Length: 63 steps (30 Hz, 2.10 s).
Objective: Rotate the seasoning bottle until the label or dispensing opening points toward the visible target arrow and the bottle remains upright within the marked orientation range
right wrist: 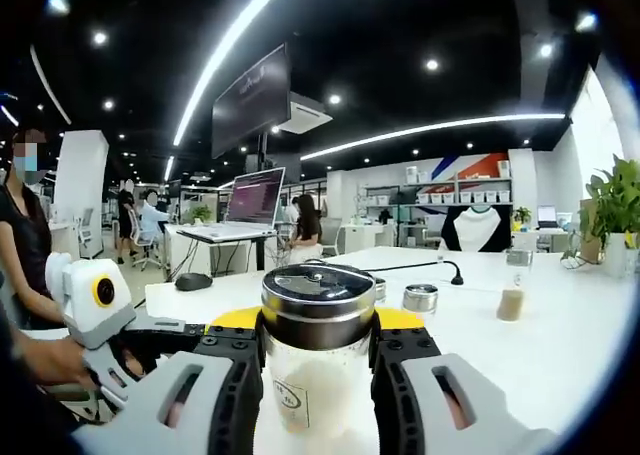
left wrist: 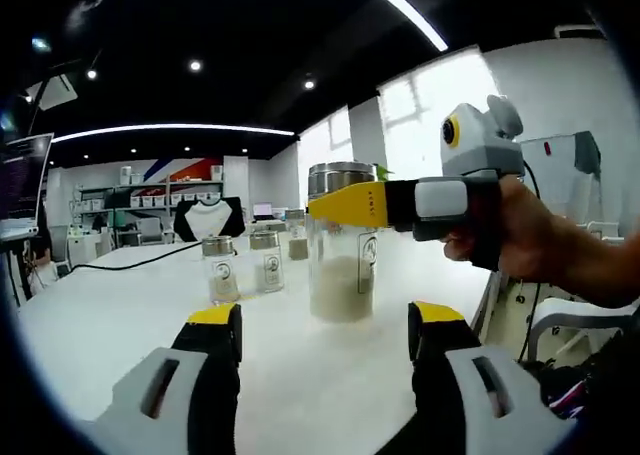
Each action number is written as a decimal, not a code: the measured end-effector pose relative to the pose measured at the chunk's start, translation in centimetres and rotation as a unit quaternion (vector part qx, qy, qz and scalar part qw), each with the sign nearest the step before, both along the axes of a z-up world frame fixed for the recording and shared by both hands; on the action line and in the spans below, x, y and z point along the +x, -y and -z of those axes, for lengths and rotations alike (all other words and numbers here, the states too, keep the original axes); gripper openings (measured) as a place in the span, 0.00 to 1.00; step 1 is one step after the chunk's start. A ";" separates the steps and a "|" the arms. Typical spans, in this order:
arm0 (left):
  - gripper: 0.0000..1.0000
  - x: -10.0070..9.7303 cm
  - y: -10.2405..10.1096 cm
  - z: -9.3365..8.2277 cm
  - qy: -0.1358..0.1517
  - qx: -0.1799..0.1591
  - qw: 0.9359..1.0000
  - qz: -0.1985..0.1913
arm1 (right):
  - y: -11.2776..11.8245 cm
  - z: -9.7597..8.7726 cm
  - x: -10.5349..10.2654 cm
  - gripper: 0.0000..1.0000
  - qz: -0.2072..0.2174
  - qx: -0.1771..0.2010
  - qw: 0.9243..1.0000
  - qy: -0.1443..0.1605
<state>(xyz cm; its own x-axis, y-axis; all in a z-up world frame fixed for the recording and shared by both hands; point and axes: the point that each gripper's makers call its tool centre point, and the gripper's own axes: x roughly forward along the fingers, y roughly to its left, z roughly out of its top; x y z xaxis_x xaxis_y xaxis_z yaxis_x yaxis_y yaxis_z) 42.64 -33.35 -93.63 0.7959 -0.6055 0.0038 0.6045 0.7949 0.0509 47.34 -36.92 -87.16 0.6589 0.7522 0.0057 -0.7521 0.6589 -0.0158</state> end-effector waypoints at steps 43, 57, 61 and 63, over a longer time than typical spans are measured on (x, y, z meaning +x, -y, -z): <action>1.00 1.0 -1.0 0.6 -0.018 0.021 1.000 -0.015 | 5.4 1.9 14.3 0.39 0.026 -0.054 0.998 -0.019; 1.00 1.1 -1.4 0.4 -0.016 0.024 0.999 -0.021 | 6.5 2.6 16.1 0.39 0.046 -0.043 0.998 -0.029; 1.00 1.1 -1.2 0.3 -0.014 0.025 0.999 -0.020 | 6.7 2.7 16.2 0.39 0.041 -0.033 0.998 -0.024; 1.00 1.0 -1.2 0.3 -0.015 0.025 0.999 -0.021 | 6.7 2.6 16.2 0.39 0.041 -0.031 0.998 -0.024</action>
<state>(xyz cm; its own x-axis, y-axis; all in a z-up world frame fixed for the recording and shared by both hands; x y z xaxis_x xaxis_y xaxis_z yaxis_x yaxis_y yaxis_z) 43.67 -32.15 -93.97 0.8194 -0.5712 -0.0490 0.5733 0.8161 0.0733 63.59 -43.65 -89.81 0.7162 0.6941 -0.0725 -0.6969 0.7168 -0.0228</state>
